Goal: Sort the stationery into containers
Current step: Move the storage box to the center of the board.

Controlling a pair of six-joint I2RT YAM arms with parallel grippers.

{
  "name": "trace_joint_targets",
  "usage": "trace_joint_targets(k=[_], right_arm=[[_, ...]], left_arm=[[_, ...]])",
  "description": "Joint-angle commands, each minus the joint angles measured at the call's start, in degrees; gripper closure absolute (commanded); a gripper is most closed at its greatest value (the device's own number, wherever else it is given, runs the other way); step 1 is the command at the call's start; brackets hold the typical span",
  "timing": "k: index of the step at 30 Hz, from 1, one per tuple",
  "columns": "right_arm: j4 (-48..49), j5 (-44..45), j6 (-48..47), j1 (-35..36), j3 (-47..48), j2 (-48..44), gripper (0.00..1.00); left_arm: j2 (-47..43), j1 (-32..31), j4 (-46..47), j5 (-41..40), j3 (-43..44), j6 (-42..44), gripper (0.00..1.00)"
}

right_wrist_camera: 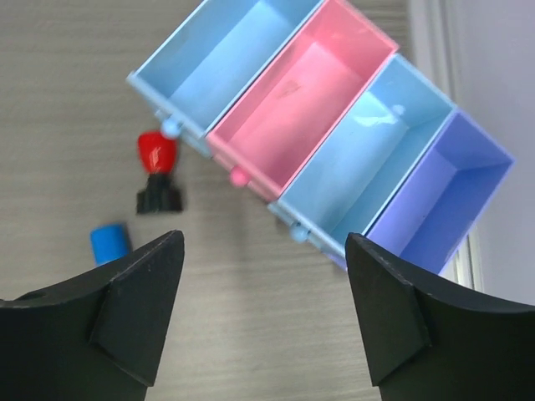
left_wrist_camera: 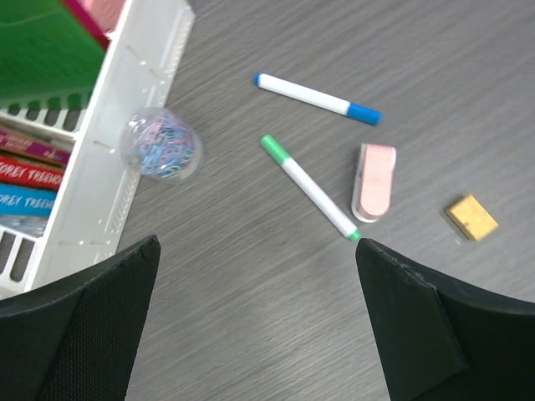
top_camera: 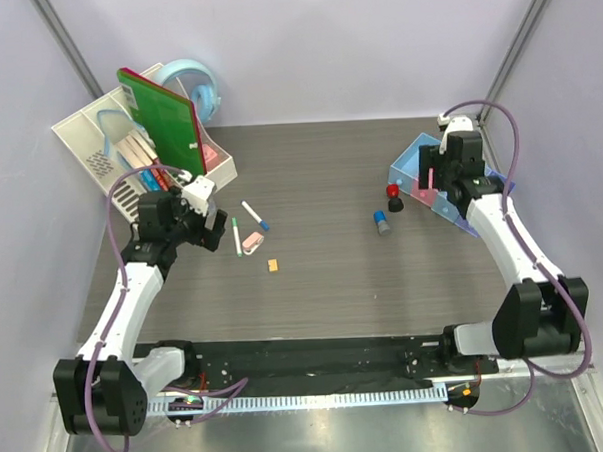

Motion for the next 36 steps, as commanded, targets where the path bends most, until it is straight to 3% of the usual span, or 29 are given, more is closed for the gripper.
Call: trace_joint_targets(k=[1,10,18,36], right_arm=[[5.5,11.4,6.8,-0.1,6.0,6.3,0.2],[10.5,21.2,12.6,-0.1,11.1,19.0,0.33],[12.2,26.6,16.8,-0.3,14.1,26.9,0.35],[11.1,25.2,21.1,-0.7,14.7,35.9,0.51]], left_arm=[[-1.6,0.1,-3.6,8.0,0.7,5.6,0.0],[-3.7,0.2,-6.6,9.3,1.5,8.5,0.0],[-4.4,0.2,-8.3,8.6,0.8,10.2,0.0],[-4.4,0.2,-8.4,7.5,0.1,11.8,0.0]])
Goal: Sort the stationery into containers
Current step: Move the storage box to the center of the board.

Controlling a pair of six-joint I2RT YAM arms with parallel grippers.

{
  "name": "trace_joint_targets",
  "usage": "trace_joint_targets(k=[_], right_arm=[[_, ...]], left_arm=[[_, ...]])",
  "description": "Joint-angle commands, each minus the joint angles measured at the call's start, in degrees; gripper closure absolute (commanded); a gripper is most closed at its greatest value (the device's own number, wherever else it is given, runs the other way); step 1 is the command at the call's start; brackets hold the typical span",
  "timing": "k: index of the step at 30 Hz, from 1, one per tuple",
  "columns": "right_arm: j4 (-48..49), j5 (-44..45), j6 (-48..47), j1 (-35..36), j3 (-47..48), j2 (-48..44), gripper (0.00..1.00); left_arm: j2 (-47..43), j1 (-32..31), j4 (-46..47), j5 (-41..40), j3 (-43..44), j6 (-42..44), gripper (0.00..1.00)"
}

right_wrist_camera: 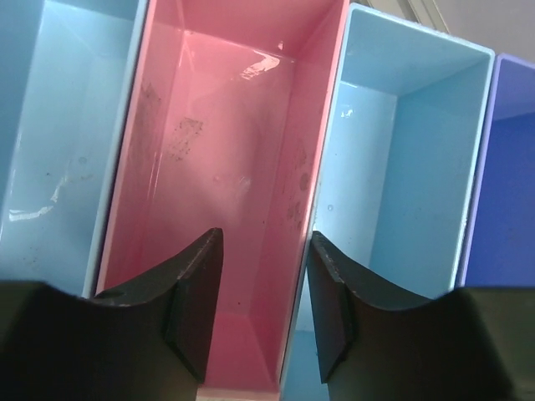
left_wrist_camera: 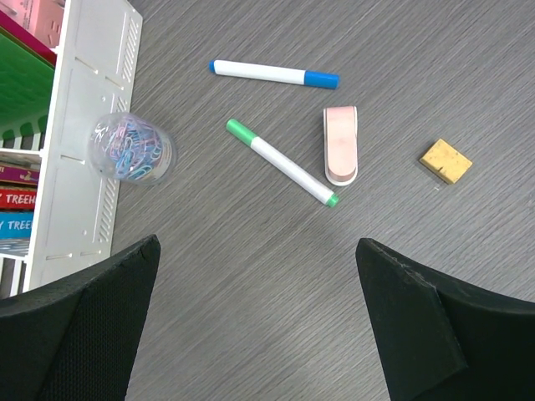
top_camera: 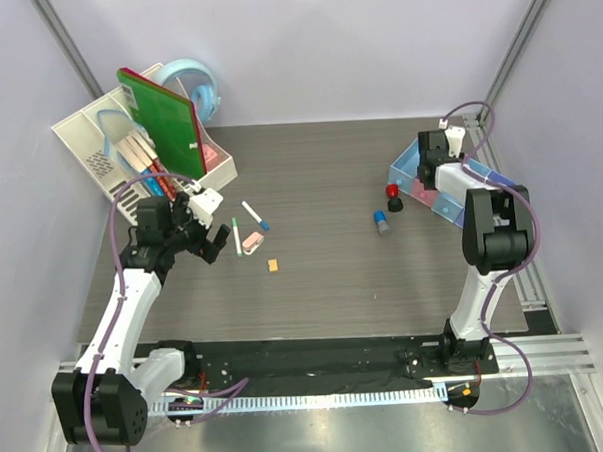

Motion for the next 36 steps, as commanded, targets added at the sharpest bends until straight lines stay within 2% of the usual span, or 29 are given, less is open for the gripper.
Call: trace_joint_targets(k=[1,3,11,15,21,29,36], right_arm=[[0.9,0.4,1.8,-0.2,2.1,0.4,0.55],[0.9,0.1,1.3,-0.2,2.7,1.1,0.61],[3.8,1.4,-3.2,-0.2,5.5,3.2,0.69],[5.3,1.3,-7.3,-0.2,7.8,5.4,0.8],[6.5,-1.2,-13.3,0.0,12.8,10.8,0.9],[7.9,-3.0,-16.3,1.7,16.2,13.4,0.92],[9.3,-3.1,-17.8,7.7,17.1,14.6,0.92]], left_arm=[[-1.1,0.2,-0.3,-0.1,0.1,1.0,0.0],[-1.2,0.2,-0.3,-0.2,-0.1,1.0,0.0],[-1.4,0.2,-0.5,-0.5,-0.6,1.0,0.0],[-1.4,0.2,-0.6,-0.9,-0.4,1.1,0.0],[-1.4,0.2,-0.8,-1.2,-0.5,0.9,0.0],[-1.5,0.2,-0.7,-1.6,-1.1,0.4,0.0],[-1.3,0.2,0.4,-1.5,-2.1,-1.0,0.0]])
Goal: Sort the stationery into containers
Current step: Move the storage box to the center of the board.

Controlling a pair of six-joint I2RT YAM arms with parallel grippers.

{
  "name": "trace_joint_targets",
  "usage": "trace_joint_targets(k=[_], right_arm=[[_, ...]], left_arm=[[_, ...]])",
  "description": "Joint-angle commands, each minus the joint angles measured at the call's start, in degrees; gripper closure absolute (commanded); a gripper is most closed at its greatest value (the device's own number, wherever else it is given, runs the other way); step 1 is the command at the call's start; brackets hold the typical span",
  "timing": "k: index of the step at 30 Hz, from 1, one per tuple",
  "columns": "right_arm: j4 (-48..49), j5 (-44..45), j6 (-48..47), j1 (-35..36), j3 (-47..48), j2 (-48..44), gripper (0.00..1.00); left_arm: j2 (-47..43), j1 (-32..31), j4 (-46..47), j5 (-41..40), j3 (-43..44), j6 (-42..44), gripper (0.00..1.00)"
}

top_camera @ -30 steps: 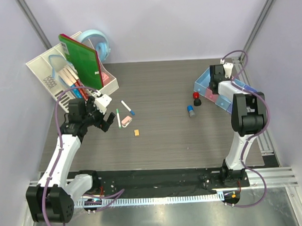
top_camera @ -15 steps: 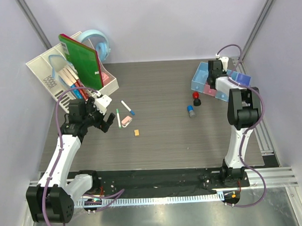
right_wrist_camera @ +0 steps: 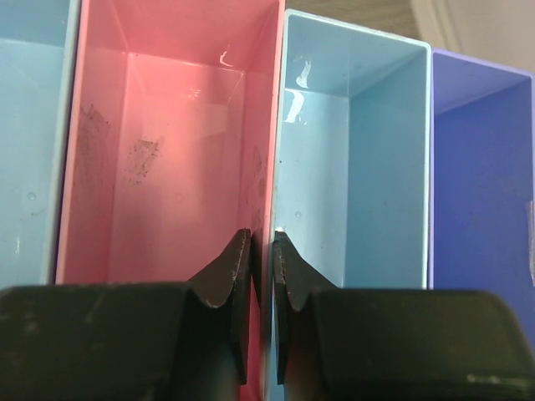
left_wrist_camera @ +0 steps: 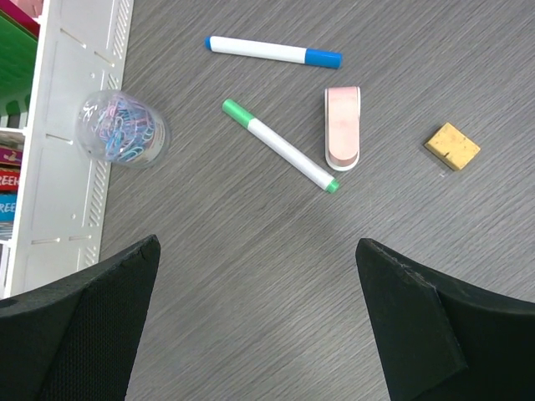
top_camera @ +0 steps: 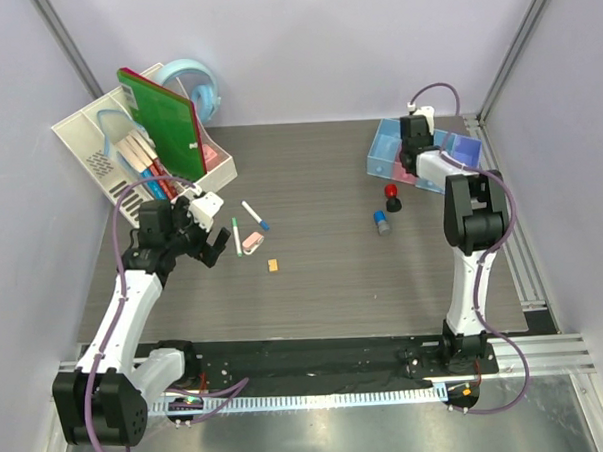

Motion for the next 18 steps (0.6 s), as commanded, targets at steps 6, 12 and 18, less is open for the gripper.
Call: trace_joint_targets(k=[6,12,18], right_arm=[[1.1,0.3,-4.5,9.5,7.2,4.6,0.93],[0.6,1.5,-5.0,12.4,12.1,7.7,0.94],[0.5,1.9,-4.0,15.9,14.6,9.6,0.94]], left_arm=[[-1.0,0.2,3.4,-0.5,-2.5,-2.2,0.0],[-1.3,0.2,4.7,-0.4,-3.6,-3.1,0.0],[-1.4,0.2,5.3,-0.2,-4.7,-3.4,0.0]])
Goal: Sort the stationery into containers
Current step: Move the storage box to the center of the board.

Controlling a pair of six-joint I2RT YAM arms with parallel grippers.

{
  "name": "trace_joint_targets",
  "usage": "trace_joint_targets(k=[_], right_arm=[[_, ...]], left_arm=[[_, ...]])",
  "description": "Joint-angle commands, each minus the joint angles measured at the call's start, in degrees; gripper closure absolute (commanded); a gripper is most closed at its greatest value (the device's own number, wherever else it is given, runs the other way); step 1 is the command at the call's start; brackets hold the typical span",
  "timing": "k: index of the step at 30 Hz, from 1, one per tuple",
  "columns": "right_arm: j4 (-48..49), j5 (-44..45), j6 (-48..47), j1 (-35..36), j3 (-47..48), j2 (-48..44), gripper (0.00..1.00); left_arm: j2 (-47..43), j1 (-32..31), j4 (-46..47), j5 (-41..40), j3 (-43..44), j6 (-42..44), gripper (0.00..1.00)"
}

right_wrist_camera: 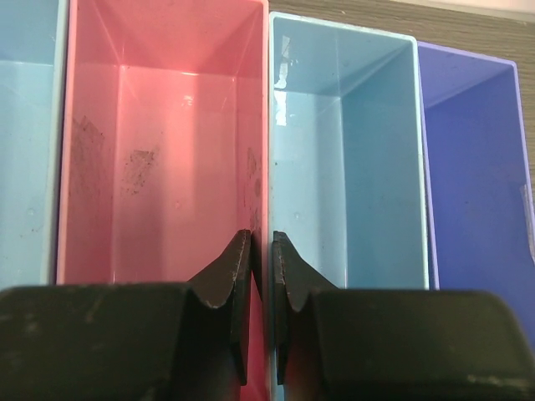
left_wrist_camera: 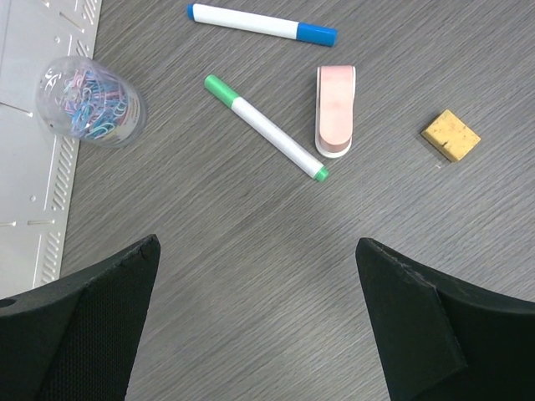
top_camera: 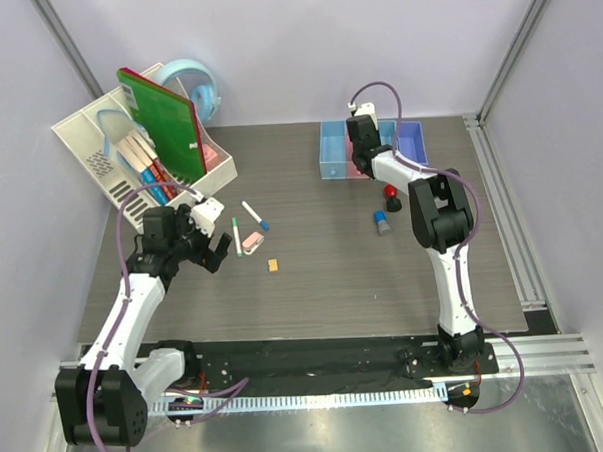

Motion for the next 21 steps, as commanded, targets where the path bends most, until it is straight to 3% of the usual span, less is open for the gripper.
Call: trace_joint_targets(k=[1,12,21], right_arm=[[-0.2,2.1,-1.5,3.0,3.6,1.8,0.95],[-3.2,2.3,1.7,8.6,9.0,6.1,0.98],[-5.0,1.0,11.4,10.5,4.9,4.5,0.99]], left_arm=[[-1.4,0.2,2.8,0.2,-0.6,-1.1,0.0],[-2.4,0.2,1.8,-0.6,-2.2,-1.1,0.0],[-4.4,0.2,-3.2,-1.7,-2.4,-0.6,0.0]])
